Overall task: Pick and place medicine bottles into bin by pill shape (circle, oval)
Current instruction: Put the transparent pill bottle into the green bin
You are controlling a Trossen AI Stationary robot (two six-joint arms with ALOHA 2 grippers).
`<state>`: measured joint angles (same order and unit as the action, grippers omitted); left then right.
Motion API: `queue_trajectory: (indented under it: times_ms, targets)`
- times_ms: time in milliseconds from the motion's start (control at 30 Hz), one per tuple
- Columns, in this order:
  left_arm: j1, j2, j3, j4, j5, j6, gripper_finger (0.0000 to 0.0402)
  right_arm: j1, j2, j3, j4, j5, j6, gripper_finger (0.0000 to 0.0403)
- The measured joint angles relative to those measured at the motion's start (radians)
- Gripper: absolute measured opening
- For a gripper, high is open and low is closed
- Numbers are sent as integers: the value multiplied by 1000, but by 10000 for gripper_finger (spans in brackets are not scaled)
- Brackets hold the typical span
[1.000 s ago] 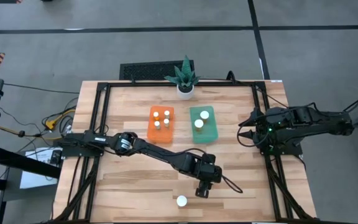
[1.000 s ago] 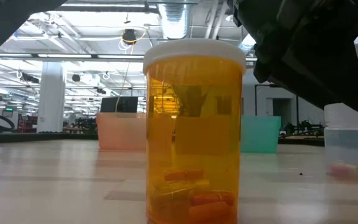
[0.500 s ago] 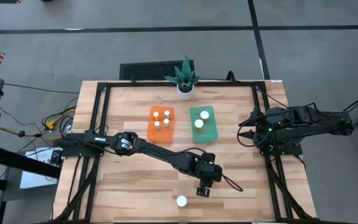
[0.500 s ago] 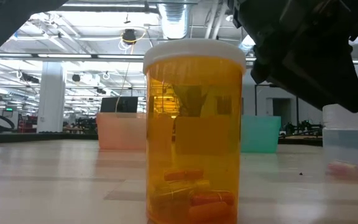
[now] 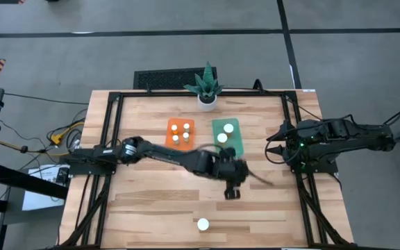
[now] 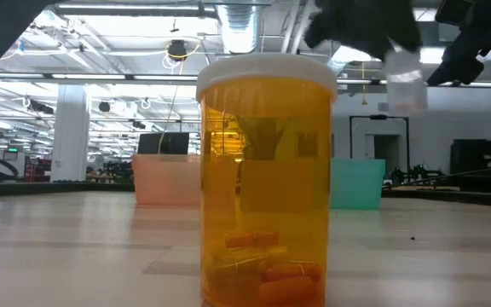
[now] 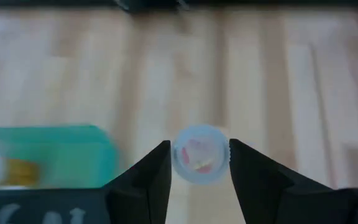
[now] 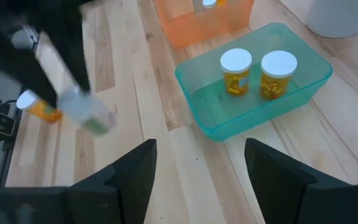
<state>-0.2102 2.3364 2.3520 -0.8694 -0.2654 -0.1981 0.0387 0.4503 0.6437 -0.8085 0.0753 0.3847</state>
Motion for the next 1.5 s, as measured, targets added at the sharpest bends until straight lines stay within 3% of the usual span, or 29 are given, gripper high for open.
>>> queue_trajectory:
  times_ms: [167, 600, 767, 1500]
  targets:
    - [85, -48, 2, -19, -77, 42, 136, 0, 0, 0, 0, 0, 0, 255]
    - [272, 24, 0, -28, 27, 133, 136, -1, 0, 0, 0, 2, 0, 255]
    - [286, 66, -1, -7, 74, 140, 136, -1, -1, 0, 0, 2, 0, 255]
    - [290, 142, -15, 18, 67, 145, 136, -1, 0, 0, 1, 3, 2, 255]
